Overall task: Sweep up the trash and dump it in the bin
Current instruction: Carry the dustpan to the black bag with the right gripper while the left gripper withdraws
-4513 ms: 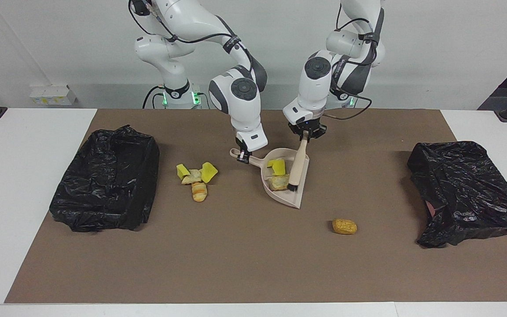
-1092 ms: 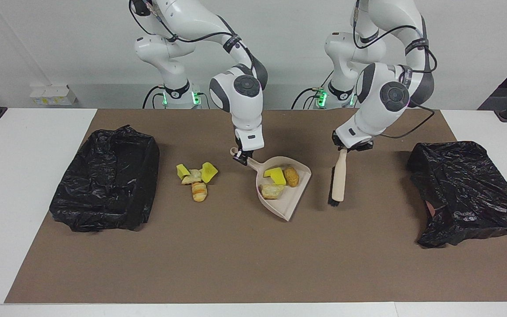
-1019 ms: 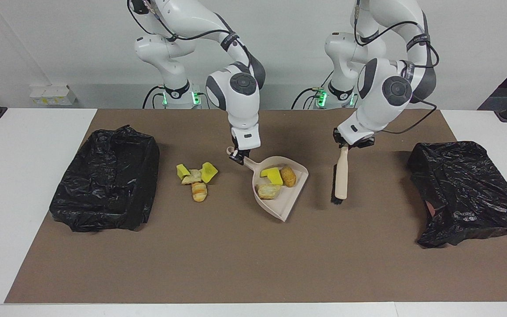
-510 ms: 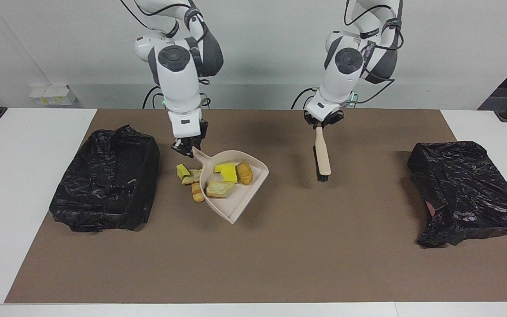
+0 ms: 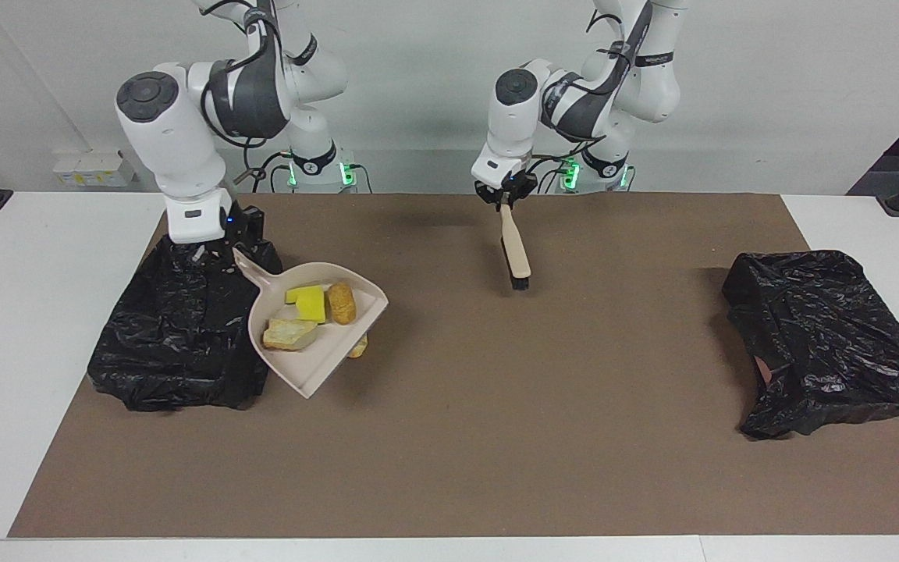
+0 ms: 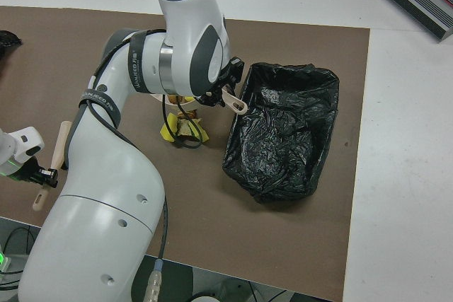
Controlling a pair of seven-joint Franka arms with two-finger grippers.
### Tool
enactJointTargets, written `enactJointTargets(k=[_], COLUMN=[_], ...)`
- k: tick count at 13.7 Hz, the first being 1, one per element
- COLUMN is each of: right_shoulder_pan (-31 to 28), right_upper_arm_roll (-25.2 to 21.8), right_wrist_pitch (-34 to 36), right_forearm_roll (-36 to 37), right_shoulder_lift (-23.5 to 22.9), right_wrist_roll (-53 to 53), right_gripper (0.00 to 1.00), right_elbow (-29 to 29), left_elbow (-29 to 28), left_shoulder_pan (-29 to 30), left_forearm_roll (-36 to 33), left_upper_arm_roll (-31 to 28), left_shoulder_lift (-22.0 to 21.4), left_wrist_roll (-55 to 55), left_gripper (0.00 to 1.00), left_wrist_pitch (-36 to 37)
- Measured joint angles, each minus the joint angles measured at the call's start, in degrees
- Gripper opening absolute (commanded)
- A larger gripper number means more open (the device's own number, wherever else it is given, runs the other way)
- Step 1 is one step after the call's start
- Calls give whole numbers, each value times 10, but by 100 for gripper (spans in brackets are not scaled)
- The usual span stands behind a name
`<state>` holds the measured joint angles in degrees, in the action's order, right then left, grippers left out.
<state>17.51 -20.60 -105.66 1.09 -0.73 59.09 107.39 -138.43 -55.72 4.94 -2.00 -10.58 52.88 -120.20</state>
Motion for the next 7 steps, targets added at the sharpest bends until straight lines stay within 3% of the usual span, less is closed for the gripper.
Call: enactJointTargets(k=[3,7], right_shoulder_pan=[-12,-19], right_upper_arm_roll=[-49,-127], right_wrist_pitch=[0,0], right_forearm_roll=[0,0], right_shoulder_lift=[0,0], right_wrist_roll=[106,236], right_gripper=[0,0], right_elbow=[1,1], left_elbow=[-28,-36], left_shoulder_pan=[-56,-83], left_forearm_roll=[2,11], left_upper_arm_roll=[0,0], left_shoulder_lift=[0,3], left_wrist_roll=[30,32], left_gripper=[0,0], left_wrist_pitch=[-46,-66])
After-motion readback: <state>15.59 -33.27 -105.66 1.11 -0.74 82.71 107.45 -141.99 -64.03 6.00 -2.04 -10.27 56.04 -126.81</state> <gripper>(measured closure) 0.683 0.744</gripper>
